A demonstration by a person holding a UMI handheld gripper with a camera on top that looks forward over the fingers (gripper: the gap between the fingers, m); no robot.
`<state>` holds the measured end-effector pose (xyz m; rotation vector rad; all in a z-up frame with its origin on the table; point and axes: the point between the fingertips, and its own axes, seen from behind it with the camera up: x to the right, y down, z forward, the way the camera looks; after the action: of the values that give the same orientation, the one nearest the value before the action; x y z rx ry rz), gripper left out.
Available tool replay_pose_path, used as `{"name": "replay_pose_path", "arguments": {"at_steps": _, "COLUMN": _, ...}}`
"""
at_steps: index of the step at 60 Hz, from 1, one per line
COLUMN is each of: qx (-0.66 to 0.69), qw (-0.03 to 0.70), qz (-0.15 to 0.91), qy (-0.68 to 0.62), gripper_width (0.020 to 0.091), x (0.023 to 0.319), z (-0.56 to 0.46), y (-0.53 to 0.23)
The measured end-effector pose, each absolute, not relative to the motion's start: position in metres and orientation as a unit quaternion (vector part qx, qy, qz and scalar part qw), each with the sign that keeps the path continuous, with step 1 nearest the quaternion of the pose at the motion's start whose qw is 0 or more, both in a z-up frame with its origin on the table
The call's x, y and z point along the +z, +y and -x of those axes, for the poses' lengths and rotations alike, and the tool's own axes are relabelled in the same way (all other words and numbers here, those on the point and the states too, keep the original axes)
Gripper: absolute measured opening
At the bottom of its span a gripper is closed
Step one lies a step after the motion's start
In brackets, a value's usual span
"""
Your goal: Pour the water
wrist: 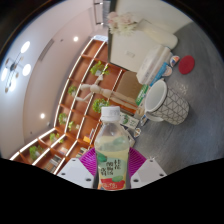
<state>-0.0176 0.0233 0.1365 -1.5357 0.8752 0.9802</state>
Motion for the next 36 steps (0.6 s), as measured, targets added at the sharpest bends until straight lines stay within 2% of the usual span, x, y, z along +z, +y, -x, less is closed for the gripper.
{"name": "replay_pose_path", "arguments": {"at_steps": 13, "qx": 0.526, "qw": 0.449, "qz": 0.533, "qy": 0.488, "gripper_width": 0.0369, "x": 0.154, "z": -0.015, "y": 0.047}}
{"name": "replay_pose_path", "arguments": {"at_steps": 22, "qx": 0.603, "qw": 0.364, "qz": 0.449, "qy": 0.55, "gripper_width": 0.0368, "x": 0.168, "z": -0.024, "y": 0.052}}
{"name": "replay_pose_path", "arguments": {"at_steps": 30, "qx": 0.638, "qw": 0.305, "qz": 0.395, "qy": 0.587, "gripper_width": 0.0369, "x": 0.165, "z": -0.033, "y": 0.055}}
{"name": "replay_pose_path", "arguments": {"at_steps": 36, "qx": 0.644, "qw": 0.286, "qz": 0.378, "qy": 0.6, "gripper_width": 0.037, "x": 0.16, "z": -0.039, "y": 0.058}}
